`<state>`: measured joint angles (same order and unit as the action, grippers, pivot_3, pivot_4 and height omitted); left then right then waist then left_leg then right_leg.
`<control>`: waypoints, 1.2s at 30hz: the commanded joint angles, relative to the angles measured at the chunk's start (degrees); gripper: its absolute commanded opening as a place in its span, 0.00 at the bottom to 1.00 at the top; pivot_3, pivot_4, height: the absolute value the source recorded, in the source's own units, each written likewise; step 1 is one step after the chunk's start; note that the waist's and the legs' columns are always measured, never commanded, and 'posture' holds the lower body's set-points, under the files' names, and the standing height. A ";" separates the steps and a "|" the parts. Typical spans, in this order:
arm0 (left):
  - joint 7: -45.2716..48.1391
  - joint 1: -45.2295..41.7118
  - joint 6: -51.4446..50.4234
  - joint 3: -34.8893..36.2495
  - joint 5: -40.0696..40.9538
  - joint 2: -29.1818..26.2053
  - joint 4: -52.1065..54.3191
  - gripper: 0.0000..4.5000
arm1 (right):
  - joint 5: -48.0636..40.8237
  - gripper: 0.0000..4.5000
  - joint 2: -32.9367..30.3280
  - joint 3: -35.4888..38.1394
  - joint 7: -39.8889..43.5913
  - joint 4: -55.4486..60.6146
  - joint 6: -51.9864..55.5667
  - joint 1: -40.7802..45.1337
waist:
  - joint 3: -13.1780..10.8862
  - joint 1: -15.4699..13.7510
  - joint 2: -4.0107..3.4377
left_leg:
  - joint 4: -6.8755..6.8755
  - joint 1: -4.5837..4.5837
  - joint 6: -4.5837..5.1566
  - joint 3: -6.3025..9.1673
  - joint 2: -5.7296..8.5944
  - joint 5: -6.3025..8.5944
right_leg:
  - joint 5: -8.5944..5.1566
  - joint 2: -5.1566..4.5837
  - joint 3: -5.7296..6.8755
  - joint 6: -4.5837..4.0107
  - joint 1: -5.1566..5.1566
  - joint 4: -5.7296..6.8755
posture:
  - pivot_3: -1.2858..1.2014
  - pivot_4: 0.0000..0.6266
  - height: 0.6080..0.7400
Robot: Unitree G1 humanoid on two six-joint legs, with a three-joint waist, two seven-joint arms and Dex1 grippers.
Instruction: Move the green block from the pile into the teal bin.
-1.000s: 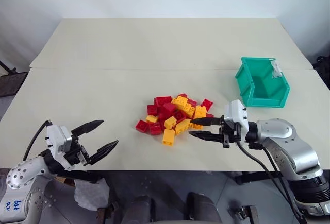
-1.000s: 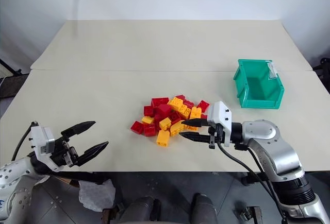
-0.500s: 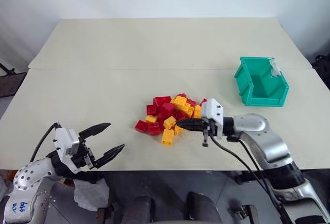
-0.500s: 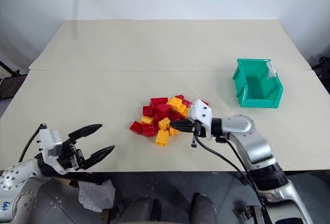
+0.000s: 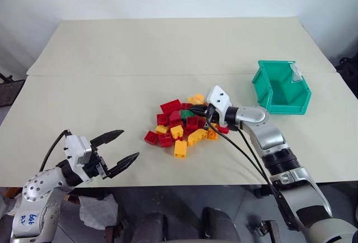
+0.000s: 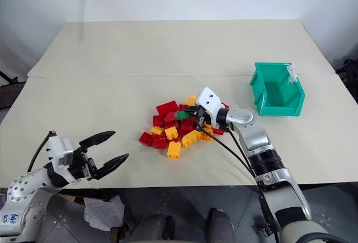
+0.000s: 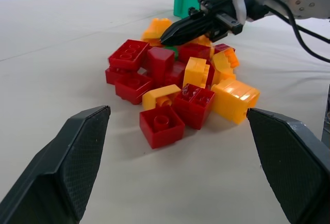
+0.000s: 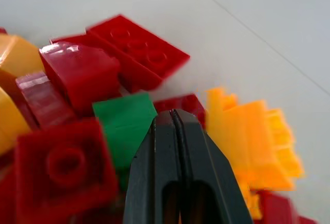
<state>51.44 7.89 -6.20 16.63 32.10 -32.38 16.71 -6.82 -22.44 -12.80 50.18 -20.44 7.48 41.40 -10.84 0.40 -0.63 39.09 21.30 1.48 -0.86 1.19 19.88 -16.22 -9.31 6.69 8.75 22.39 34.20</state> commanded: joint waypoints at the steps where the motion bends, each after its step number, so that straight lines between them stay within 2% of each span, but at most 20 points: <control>1: 0.23 -0.41 1.07 -0.37 -0.38 0.29 -0.58 1.00 | -0.20 0.01 0.71 -0.48 1.83 3.71 -0.76 -0.22 | 0.00 0.04 0.00 | 0.00 0.00 0.00 -0.01 0.00 0.00 | 0.00 0.00 0.00 0.00 0.00 0.00 | 0.52 0.24 1.00; 8: 0.44 -0.81 1.18 -0.41 -0.39 0.15 -1.09 1.00 | 0.63 0.01 -0.27 -6.46 7.54 17.14 0.66 -6.35 | 0.00 0.05 0.00 | -0.01 0.00 -0.02 -0.01 -0.03 0.01 | 0.00 0.02 -0.02 0.00 0.03 0.02 | 0.52 0.24 1.00; 11: 0.30 -0.33 1.26 0.10 -0.42 0.05 -1.26 1.00 | -0.16 0.01 -1.17 -6.67 7.84 21.15 4.35 -9.09 | 0.00 -0.16 0.00 | 0.00 0.00 -0.02 -0.03 -0.02 0.01 | 0.00 0.02 -0.04 0.00 0.02 0.00 | 0.52 0.24 1.00; 15: 0.02 0.30 1.17 0.32 -0.30 0.16 -0.75 1.00 | -0.79 0.01 -0.71 -3.37 6.18 18.97 3.21 -7.78 | 0.00 -0.19 0.00 | 0.01 -0.01 -0.02 -0.06 0.00 0.01 | 0.00 0.01 -0.09 0.00 0.01 -0.01 | 0.52 0.24 1.00; 22: -0.25 0.90 1.32 0.35 -0.31 0.16 -0.27 1.00 | -4.13 0.01 -0.66 2.01 7.59 9.09 6.30 1.83 | 0.00 0.04 0.00 | -0.01 -0.02 -0.02 -0.11 -0.04 0.01 | 0.00 0.04 -0.14 0.00 0.08 0.04 | 0.52 0.24 1.00; 25: -0.23 1.07 1.31 0.22 -0.22 0.19 0.00 1.00 | -4.66 0.13 -2.51 1.34 11.63 6.41 10.69 5.22 | 0.00 0.10 0.00 | -0.01 -0.01 -0.03 -0.11 -0.04 0.02 | 0.00 0.04 -0.14 0.00 0.08 0.03 | 0.52 0.24 1.00; 31: 0.45 1.40 1.48 0.20 0.00 -0.08 0.16 1.00 | -1.50 0.58 -6.43 -3.38 17.99 5.25 13.40 8.09 | 0.00 -0.09 0.00 | -0.01 0.00 -0.02 -0.12 -0.03 0.02 | 0.00 0.03 -0.13 0.00 0.07 0.00 | 0.52 0.24 1.00; 36: 0.24 0.74 1.77 -0.48 -0.28 0.46 -0.18 1.00 | 1.85 0.94 -5.14 -5.90 17.09 1.26 15.06 11.69 | 0.00 0.14 0.00 | -0.01 0.00 -0.02 -0.17 -0.05 0.02 | 0.00 0.03 -0.15 0.00 0.10 0.01 | 0.52 0.24 1.00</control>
<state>51.57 8.69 -5.47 15.78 31.53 -32.08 15.08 -5.57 -28.25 -18.14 67.25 -18.90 22.82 51.84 -10.84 0.54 -0.63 39.08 21.29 1.45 -1.03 1.14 19.90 -16.22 -9.28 6.54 8.75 22.49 34.22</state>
